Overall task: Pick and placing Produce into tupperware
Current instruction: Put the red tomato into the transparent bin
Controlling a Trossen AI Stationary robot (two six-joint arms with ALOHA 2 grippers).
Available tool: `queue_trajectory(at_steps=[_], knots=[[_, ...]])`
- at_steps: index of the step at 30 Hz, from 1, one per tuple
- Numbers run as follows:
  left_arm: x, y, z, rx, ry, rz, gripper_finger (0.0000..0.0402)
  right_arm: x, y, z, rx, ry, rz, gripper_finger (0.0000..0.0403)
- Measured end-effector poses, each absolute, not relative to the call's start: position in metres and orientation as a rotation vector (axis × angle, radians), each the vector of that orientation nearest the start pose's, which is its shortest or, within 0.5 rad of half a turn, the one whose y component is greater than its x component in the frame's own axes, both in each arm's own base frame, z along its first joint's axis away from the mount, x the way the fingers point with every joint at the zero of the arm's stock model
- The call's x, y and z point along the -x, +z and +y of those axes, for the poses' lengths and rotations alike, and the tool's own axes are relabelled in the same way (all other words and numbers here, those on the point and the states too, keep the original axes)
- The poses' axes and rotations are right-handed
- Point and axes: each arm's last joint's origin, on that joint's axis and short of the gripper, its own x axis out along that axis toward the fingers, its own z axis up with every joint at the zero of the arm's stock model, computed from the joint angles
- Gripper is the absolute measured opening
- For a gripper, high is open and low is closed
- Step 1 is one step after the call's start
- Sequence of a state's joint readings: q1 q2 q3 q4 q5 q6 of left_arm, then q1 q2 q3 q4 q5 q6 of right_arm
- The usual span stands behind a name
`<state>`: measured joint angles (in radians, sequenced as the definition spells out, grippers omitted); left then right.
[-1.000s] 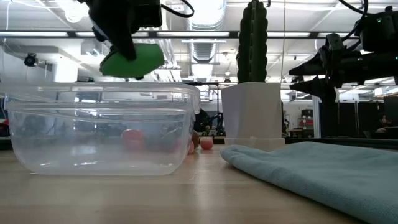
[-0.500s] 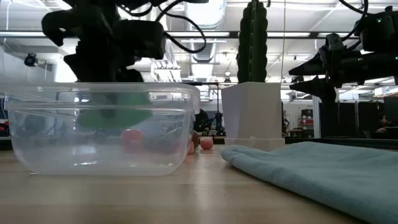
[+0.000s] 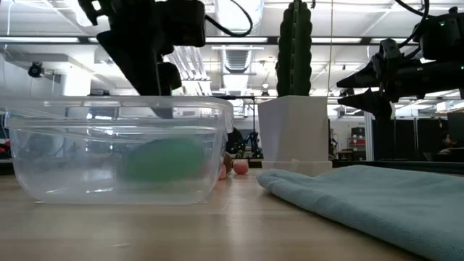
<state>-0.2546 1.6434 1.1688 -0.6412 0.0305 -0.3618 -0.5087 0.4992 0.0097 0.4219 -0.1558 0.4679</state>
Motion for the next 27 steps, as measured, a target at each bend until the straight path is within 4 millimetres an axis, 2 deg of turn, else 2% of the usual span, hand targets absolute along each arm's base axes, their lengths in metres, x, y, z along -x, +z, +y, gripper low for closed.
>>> queue_trajectory(at_steps=[6, 8, 10, 14, 18, 20, 23, 27], knots=[[-0.307, 0.217, -0.074, 0.171, 0.018, 1.253, 0.0286, -0.115, 0.161, -0.059, -0.485, -0.362, -0.018, 0.0233], [-0.306, 0.223, -0.071, 0.164, 0.081, 1.263, 0.0285, -0.115, 0.161, -0.059, -0.485, -0.362, -0.018, 0.0233], [-0.307, 0.238, -0.063, 0.146, 0.164, 1.247, 0.0278, -0.115, 0.161, -0.059, -0.485, -0.362, -0.018, 0.0233], [-0.305, 0.281, -0.037, 0.119, 0.316, 1.179, 0.0254, -0.115, 0.161, -0.059, -0.485, -0.361, -0.019, 0.0233], [-0.298, 0.319, -0.014, 0.055, 0.301, 1.082, 0.0232, -0.115, 0.161, -0.059, -0.485, -0.361, -0.02, 0.0233], [-0.289, 0.328, -0.001, -0.048, 0.295, 1.076, 0.0226, -0.115, 0.161, -0.059, -0.485, -0.362, -0.018, 0.0233], [-0.274, 0.325, 0.026, -0.148, 0.379, 1.137, 0.0224, -0.115, 0.161, -0.059, -0.485, -0.362, -0.019, 0.0233], [-0.257, 0.305, 0.064, -0.058, 0.479, 1.232, 0.0224, -0.115, 0.161, -0.059, -0.485, -0.362, -0.019, 0.0233]])
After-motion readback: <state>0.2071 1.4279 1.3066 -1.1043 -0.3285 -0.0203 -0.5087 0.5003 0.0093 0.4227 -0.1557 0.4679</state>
